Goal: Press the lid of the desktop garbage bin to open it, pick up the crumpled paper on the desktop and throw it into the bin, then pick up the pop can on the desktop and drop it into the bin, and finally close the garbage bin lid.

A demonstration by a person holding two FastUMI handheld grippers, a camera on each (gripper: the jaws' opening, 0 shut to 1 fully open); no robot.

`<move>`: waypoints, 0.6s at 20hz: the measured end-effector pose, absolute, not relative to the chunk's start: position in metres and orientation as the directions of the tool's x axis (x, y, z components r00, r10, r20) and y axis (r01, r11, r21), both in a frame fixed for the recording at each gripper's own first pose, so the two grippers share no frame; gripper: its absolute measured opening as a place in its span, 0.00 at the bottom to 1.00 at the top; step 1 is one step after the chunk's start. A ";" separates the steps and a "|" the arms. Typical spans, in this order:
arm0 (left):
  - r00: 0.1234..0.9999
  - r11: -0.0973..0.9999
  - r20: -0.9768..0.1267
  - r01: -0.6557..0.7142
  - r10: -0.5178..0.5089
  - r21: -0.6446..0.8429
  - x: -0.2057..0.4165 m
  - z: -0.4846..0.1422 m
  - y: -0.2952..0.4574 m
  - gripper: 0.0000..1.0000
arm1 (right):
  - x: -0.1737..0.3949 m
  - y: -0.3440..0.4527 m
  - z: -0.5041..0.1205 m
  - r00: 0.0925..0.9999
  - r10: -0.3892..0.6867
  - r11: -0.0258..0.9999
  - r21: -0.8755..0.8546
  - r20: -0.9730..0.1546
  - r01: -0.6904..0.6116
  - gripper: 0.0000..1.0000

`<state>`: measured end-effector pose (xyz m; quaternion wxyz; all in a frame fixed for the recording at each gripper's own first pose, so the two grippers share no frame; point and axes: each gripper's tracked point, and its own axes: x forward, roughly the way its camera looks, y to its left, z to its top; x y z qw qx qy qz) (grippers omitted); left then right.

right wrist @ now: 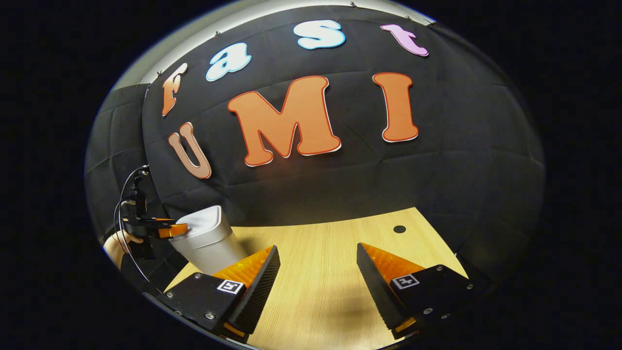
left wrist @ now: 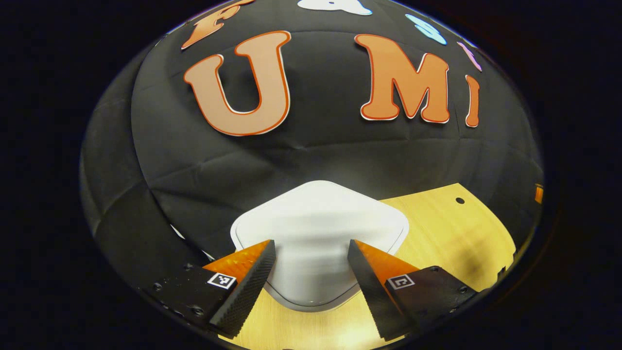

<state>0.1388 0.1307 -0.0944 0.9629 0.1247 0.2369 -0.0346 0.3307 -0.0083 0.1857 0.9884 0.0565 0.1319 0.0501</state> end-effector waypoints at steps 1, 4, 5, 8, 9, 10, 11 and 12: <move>0.889 0.962 -0.458 0.123 0.001 0.243 0.138 -0.093 0.130 0.96 | 0.331 -0.010 0.187 0.961 0.112 0.989 0.120 -0.252 -0.083 0.94; 0.914 0.956 -0.405 0.119 0.000 0.269 0.135 -0.081 0.119 1.00 | 0.330 -0.013 0.192 0.966 0.101 0.990 0.116 -0.238 -0.075 0.95; 0.923 0.958 -0.384 0.118 -0.008 0.263 0.131 -0.079 0.112 0.99 | 0.330 -0.013 0.193 0.968 0.096 0.991 0.118 -0.233 -0.070 0.95; 0.942 0.966 -0.332 0.124 -0.042 0.229 0.121 -0.065 0.084 0.99 | 0.331 -0.013 0.197 0.971 0.088 0.992 0.111 -0.221 -0.065 0.95; 0.949 0.967 -0.312 0.128 -0.054 0.221 0.113 -0.060 0.074 0.99 | 0.330 -0.013 0.197 0.972 0.087 0.992 0.106 -0.218 -0.065 0.95; 0.956 0.969 -0.287 0.131 -0.067 0.210 0.106 -0.053 0.065 0.99 | 0.330 -0.013 0.198 0.973 0.085 0.993 0.102 -0.214 -0.064 0.95; 0.962 0.972 -0.259 0.136 -0.084 0.193 0.101 -0.046 0.058 0.99 | 0.329 -0.012 0.200 0.976 0.080 0.993 0.097 -0.204 -0.061 0.95; 0.971 0.975 -0.214 0.141 -0.103 0.169 0.097 -0.036 0.050 0.98 | 0.329 -0.011 0.202 0.979 0.071 0.995 0.084 -0.190 -0.056 0.95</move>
